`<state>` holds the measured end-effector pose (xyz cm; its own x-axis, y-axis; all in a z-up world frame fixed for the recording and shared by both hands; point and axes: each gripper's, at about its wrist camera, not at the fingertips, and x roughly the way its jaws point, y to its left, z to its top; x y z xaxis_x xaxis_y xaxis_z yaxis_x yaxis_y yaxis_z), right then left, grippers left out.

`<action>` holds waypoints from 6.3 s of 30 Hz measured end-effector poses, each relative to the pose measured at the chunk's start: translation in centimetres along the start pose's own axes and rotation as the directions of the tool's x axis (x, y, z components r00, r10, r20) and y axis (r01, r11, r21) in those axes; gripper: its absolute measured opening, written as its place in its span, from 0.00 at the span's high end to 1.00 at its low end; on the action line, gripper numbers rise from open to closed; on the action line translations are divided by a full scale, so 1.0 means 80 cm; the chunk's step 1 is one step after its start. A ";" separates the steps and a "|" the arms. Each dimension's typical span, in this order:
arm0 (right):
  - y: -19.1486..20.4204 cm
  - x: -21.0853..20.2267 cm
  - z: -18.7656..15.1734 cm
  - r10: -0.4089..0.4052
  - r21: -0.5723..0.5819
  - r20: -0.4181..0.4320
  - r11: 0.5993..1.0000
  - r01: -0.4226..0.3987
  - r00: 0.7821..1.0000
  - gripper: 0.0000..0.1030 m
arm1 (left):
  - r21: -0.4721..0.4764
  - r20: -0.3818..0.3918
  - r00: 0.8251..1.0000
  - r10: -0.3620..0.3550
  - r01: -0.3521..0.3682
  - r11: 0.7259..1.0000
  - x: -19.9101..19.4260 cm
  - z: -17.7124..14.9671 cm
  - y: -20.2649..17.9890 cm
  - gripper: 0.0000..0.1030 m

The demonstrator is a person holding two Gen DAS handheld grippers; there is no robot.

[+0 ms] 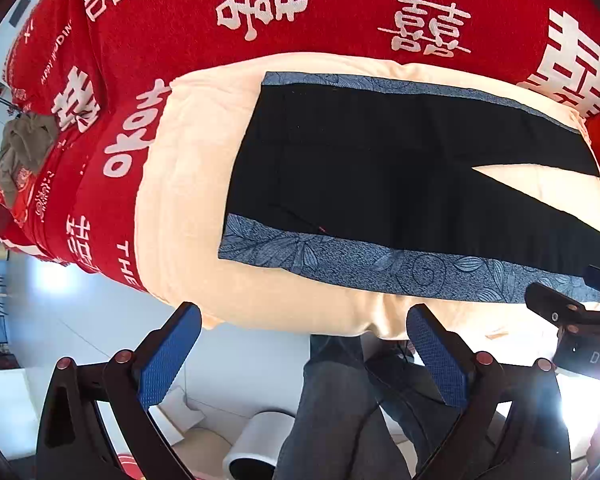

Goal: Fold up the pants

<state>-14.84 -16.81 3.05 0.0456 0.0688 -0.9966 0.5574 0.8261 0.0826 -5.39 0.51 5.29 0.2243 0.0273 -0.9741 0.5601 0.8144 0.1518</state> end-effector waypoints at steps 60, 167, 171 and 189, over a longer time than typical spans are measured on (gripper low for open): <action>0.026 0.045 0.001 -0.169 0.217 -0.011 0.962 0.167 0.986 0.01 | 0.139 -0.002 0.995 -0.095 0.095 0.986 0.083 0.042 0.059 0.00; -0.022 0.252 0.421 0.633 0.060 0.025 0.772 -0.633 0.774 0.55 | -0.122 0.042 0.997 -0.064 0.069 0.990 0.275 0.309 -0.003 0.25; -0.069 0.203 0.363 0.646 0.055 0.076 0.758 -0.650 0.760 0.29 | -0.070 0.023 0.993 -0.116 0.117 0.991 0.239 0.280 -0.045 0.25; -0.347 0.125 -0.043 0.346 0.572 0.296 0.682 -0.455 0.890 0.29 | 0.253 -0.141 0.838 -0.527 0.545 0.799 0.156 0.187 -0.344 0.25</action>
<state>-32.71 -37.18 -9.18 0.4787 0.1822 -0.8588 0.8337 0.2122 0.5098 -6.07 -30.28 -8.57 -0.2197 -0.3242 -0.9201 0.7716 0.5194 -0.3672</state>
